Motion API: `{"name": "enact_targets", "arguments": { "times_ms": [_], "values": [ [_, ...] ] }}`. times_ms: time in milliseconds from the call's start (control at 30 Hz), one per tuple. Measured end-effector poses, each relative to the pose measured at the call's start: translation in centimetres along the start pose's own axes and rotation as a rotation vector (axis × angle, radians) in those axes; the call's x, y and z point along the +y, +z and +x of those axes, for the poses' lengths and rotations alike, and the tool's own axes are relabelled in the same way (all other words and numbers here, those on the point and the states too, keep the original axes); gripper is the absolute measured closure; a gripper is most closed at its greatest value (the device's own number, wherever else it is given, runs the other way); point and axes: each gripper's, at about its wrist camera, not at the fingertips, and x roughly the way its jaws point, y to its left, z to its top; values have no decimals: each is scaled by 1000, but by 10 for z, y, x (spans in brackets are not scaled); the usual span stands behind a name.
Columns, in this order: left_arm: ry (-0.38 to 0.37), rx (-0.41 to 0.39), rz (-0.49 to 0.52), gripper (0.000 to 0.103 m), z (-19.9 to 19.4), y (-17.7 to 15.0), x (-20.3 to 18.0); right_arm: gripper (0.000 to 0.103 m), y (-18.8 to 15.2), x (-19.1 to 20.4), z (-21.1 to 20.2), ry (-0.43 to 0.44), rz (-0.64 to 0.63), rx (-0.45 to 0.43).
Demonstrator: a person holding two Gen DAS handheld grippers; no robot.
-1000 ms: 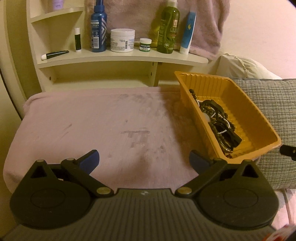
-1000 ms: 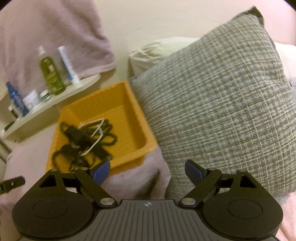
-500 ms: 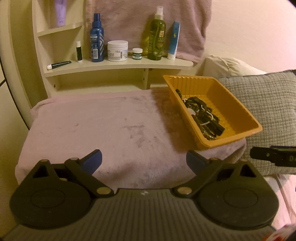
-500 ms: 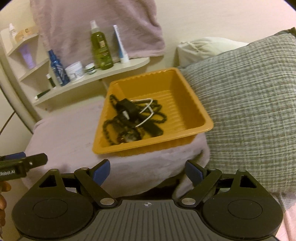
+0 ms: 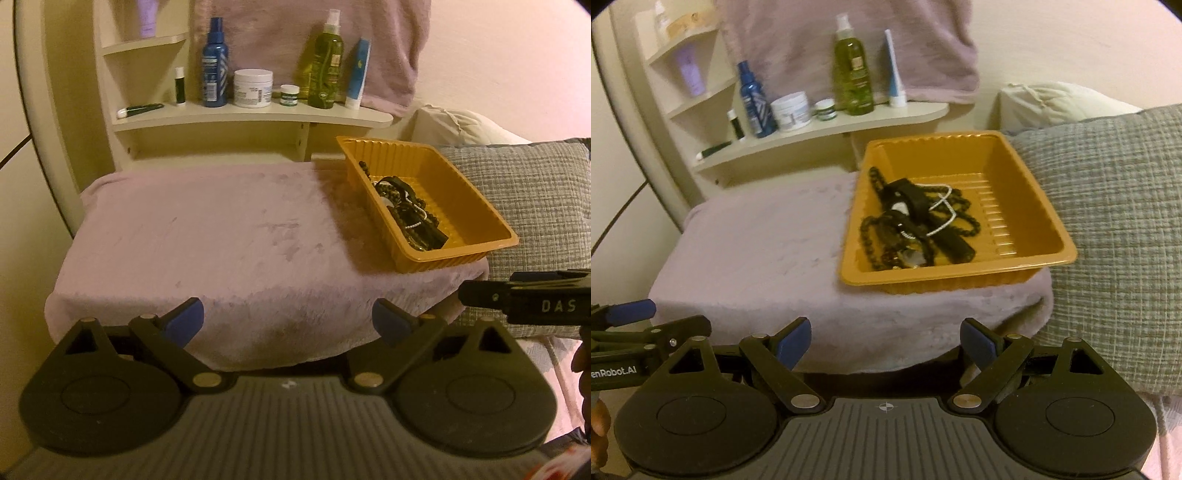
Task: Organize jewelry
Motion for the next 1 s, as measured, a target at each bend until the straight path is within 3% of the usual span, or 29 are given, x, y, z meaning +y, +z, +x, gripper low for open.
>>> {"name": "enact_targets", "arguments": {
  "times_ms": [367,1000],
  "values": [
    [26,2,-34,6,-9,-3,8,16,-1,21,-1,26,-49,6],
    [59,-10,-17,6,-10,-3,3,16,-1,21,-2,40,-35,-4]
  ]
}}
